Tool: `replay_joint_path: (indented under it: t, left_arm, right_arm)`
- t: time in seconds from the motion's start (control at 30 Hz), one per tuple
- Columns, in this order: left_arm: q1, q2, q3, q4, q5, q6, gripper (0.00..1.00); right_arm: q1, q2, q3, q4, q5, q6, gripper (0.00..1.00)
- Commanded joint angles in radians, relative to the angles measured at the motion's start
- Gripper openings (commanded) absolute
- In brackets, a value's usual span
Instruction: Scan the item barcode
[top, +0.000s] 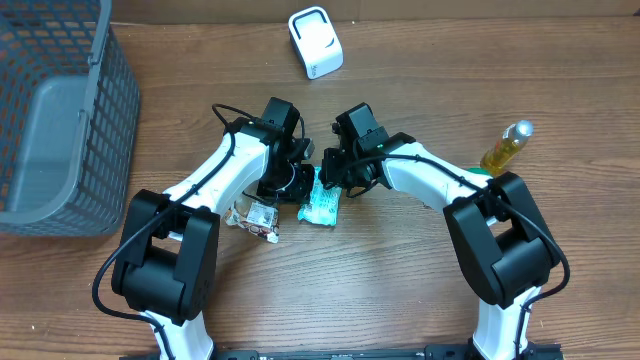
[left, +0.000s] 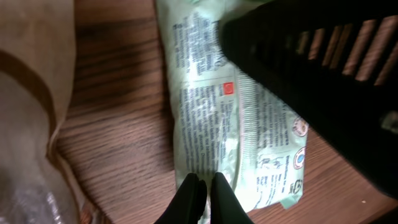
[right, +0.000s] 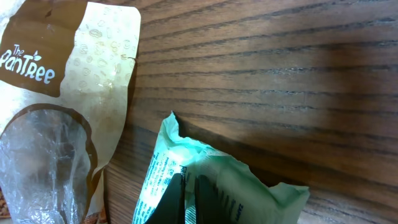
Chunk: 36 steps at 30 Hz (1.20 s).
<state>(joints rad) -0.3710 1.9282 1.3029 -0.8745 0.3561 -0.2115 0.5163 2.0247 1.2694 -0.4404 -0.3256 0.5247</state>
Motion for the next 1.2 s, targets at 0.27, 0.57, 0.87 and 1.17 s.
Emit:
replay_joint_path:
  t: [0.27,0.57,0.87,1.17]
  left_arm:
    - [0.002,-0.019,-0.086,0.046,-0.143,-0.021,0.04]
    - [0.007,-0.021,-0.058,0.045,-0.097,-0.021,0.04]
    - [0.006,-0.033,0.060,0.011,-0.067,-0.022,0.04]
    - [0.006,-0.029,0.049,0.020,-0.076,-0.025,0.04]
  right_arm:
    - [-0.059,0.029,-0.008,-0.069,0.019,0.005,0.04]
    - [-0.069,0.018,-0.002,-0.077,0.018,-0.003,0.04]
    - [-0.069,-0.147,0.015,-0.185,0.002,-0.036,0.04]
    - [-0.044,-0.162,0.000,-0.274,-0.061,-0.035,0.04]
